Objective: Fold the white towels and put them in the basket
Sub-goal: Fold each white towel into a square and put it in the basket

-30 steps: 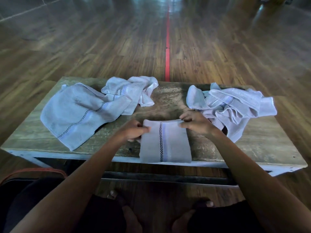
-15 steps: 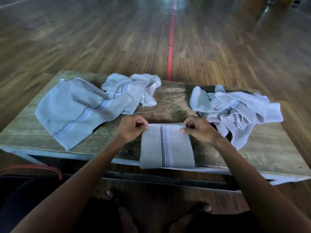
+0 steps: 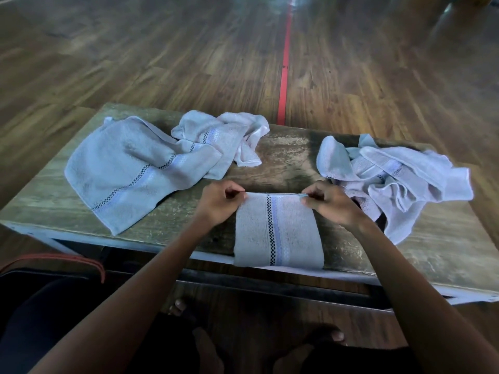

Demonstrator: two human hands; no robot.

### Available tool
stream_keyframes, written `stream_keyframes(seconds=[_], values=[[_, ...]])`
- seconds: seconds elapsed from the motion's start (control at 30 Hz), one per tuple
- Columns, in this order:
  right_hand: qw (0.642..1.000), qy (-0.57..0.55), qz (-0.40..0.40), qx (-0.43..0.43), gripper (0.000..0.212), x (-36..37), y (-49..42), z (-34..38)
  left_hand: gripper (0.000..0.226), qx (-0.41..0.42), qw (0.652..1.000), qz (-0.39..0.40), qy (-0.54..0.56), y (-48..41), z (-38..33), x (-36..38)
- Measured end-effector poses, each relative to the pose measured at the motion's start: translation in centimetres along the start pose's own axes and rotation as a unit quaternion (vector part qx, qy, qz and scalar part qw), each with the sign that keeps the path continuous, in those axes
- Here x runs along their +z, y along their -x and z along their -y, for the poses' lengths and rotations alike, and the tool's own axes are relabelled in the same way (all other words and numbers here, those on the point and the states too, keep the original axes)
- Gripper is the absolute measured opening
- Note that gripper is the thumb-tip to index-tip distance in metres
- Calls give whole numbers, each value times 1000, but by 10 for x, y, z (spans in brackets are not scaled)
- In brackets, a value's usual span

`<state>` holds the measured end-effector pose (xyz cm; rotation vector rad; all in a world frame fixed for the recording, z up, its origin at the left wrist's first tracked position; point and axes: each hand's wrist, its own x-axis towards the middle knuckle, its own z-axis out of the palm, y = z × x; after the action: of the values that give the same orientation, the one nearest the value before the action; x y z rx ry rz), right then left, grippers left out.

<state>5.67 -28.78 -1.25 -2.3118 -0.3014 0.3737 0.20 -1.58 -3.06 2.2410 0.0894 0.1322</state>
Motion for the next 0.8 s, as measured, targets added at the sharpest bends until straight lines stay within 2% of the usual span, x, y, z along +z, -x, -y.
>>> stream_keyframes(seconds=[0.1,0.37,0.5,0.57,0.67,0.73,0.8], values=[[1000,-15,-6,-3,18,2,4,3,11,-3,1000,4,-9,0,0,0],[997,-39,-62,-35,13,8,5,1,12,18,999,-20,40,6,6,4],[998,5,-37,-48,12,5,5,7,6,10,999,-20,31,5,5,5],[991,106,-59,-52,9,3,7,17,8,-8,999,-30,27,4,2,5],[949,289,-109,-56,33,19,26,42,14,-45,995,-83,36,12,-6,5],[936,319,-125,-85,57,40,46,59,13,-55,991,-118,38,24,-14,2],[932,338,-82,-99,70,61,58,67,14,-80,984,-147,61,43,-19,0]])
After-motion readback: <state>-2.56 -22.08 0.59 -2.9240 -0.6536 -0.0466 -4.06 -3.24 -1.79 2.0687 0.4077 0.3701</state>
